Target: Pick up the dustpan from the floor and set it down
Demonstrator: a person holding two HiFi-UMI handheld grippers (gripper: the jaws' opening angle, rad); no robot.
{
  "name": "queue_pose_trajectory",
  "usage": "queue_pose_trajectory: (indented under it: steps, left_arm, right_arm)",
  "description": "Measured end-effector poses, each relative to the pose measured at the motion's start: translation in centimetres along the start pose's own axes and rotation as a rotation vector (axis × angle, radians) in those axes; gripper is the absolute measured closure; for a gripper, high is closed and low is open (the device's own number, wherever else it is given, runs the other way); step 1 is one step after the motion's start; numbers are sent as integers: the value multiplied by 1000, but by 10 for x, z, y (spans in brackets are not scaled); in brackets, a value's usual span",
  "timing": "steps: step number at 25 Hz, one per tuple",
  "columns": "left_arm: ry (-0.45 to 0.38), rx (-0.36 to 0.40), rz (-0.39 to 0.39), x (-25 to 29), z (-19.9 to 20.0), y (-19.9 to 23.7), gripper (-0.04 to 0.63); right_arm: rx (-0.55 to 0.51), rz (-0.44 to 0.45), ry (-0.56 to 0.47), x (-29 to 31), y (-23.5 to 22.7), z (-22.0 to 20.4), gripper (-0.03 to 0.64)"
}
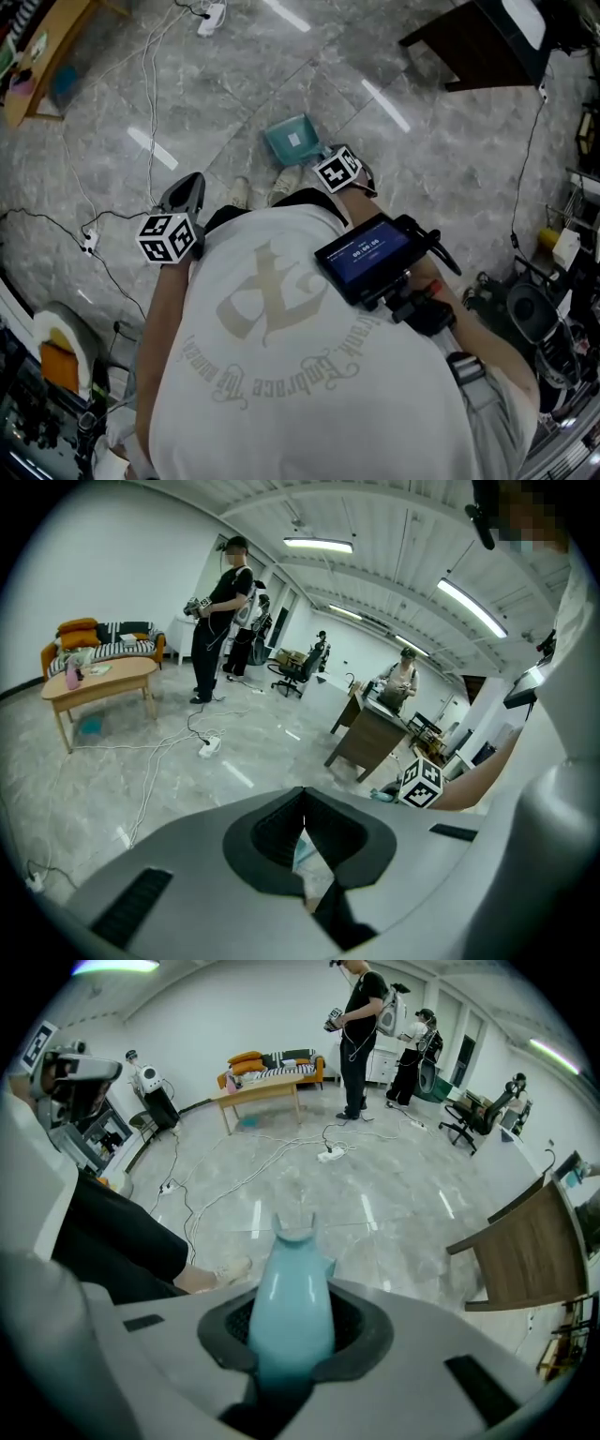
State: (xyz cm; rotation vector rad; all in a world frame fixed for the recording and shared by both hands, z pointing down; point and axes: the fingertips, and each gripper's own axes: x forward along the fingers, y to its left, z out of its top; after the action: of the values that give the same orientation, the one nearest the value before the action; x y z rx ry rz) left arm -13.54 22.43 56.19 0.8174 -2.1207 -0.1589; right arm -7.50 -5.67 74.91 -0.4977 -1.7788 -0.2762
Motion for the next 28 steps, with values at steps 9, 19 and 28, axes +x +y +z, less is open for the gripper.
queue_pose_trajectory:
  steps: [9,19,28]
  left_arm:
    - [51,120,-118,54,28,-77,583]
    - [102,247,-243,102,58,-118,583]
    - [165,390,-377,131,74,-117,583]
  right_arm:
    - [80,3,-65,-45,-34,-43,525]
    - [164,-27,-104,-70,-58,-63,523]
    - [305,-89,-124,-95,-60,-62,524]
